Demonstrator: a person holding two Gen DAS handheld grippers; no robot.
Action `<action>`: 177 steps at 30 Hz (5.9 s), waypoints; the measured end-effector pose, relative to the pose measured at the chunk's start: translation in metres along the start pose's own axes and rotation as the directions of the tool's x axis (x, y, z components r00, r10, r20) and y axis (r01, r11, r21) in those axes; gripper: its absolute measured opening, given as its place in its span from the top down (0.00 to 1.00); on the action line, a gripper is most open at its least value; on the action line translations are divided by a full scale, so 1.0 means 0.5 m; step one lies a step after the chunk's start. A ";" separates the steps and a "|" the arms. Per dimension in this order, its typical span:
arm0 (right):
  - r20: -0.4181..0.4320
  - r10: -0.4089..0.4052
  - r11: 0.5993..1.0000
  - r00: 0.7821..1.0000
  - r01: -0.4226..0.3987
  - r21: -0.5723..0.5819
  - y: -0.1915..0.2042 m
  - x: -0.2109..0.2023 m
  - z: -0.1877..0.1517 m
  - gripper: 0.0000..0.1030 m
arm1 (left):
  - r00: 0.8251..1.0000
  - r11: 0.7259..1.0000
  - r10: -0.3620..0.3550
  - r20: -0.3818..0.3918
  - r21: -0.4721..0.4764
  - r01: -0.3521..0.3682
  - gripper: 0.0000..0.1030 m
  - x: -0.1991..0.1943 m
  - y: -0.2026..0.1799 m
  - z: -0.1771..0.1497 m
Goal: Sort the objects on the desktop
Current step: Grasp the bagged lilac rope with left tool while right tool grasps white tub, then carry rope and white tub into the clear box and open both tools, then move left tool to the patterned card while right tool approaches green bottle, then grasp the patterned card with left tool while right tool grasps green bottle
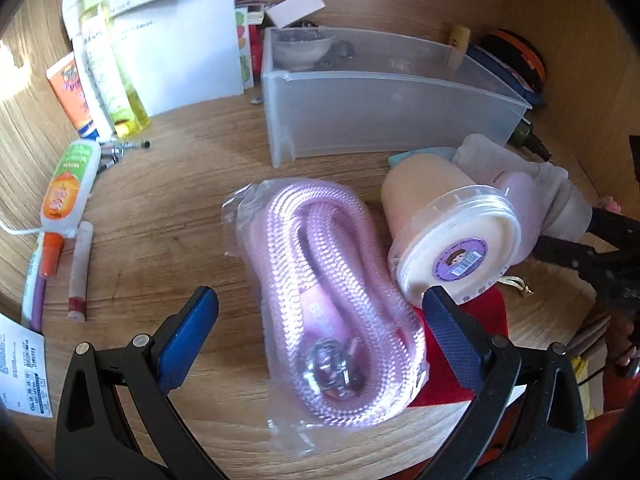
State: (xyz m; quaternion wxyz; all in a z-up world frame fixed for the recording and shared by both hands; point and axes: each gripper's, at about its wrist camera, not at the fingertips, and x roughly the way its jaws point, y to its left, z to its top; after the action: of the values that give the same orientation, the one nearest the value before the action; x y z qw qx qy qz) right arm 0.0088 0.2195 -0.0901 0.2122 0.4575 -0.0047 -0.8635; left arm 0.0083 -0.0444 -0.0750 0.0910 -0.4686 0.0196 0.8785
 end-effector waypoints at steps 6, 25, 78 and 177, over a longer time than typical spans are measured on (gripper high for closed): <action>0.001 -0.018 1.000 1.000 0.018 -0.010 -0.006 -0.001 -0.001 0.39 | 0.998 0.998 0.063 -0.012 0.007 -0.063 0.00 -0.011 0.034 -0.016; 0.054 -0.070 0.998 0.996 0.070 -0.006 -0.014 -0.049 0.018 0.39 | 0.996 0.995 0.087 0.018 0.046 -0.088 0.44 0.028 0.035 0.041; 0.086 -0.062 0.996 0.994 0.067 -0.065 -0.048 0.063 0.332 0.39 | 0.957 0.989 -0.146 0.251 0.020 0.145 0.84 -0.025 -0.006 0.365; -0.062 -0.282 0.958 0.957 0.278 -0.064 -0.201 0.072 0.193 0.39 | 0.993 0.993 0.117 0.007 -0.010 -0.117 0.23 0.013 0.091 0.058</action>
State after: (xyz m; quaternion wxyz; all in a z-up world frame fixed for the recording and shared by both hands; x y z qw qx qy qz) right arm -0.1219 0.2798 -0.0825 0.1001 0.4777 0.0911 -0.8680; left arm -0.0271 -0.0849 -0.0666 0.0370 -0.4636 0.0425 0.8843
